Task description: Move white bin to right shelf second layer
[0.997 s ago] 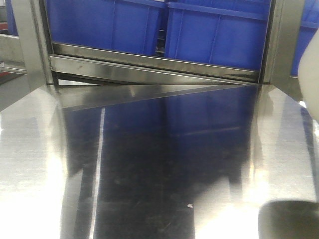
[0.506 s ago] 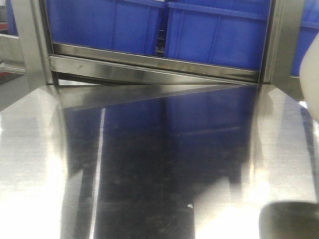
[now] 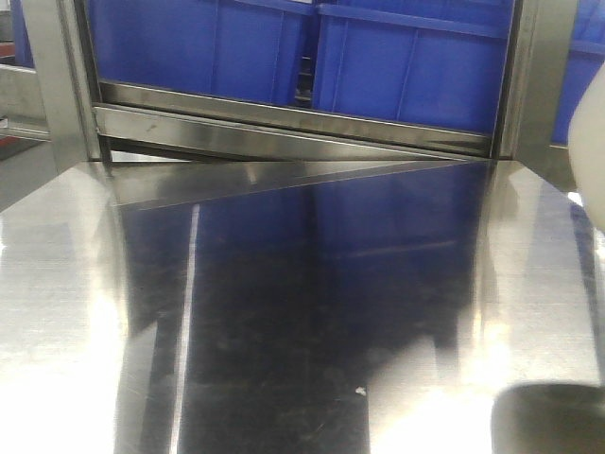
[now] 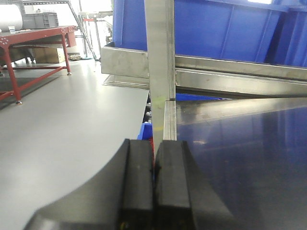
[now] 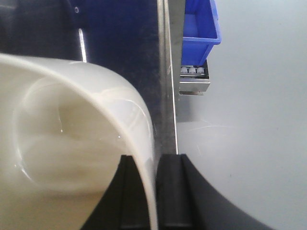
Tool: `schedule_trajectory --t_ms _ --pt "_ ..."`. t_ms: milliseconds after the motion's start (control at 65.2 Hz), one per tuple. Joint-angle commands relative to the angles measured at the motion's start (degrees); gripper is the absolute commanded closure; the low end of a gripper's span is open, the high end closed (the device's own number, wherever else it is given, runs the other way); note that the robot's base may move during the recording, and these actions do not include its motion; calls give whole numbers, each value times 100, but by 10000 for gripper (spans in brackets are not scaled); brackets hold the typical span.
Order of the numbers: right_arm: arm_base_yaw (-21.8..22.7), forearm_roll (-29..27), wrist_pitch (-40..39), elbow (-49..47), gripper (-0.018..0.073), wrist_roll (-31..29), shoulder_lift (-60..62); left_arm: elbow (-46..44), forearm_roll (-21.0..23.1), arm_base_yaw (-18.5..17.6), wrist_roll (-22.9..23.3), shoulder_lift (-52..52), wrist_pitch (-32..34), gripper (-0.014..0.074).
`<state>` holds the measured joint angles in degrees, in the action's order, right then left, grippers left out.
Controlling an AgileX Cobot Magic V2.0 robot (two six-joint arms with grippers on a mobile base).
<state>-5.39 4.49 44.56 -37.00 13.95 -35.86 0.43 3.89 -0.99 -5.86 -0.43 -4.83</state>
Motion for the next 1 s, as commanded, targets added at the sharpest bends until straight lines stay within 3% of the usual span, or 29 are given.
schedule_trajectory --t_ms 0,705,874,981 --pt "30 10 -468 -177 511 12 25 211 35 -11 15 -91 483 512" --pt "30 10 -473 -177 511 12 19 211 35 -11 15 -91 483 512" --pt "30 10 -473 -177 511 12 19 211 35 -547 15 -91 483 512" --pt "30 10 -473 -177 511 12 19 211 35 -670 15 -91 483 512"
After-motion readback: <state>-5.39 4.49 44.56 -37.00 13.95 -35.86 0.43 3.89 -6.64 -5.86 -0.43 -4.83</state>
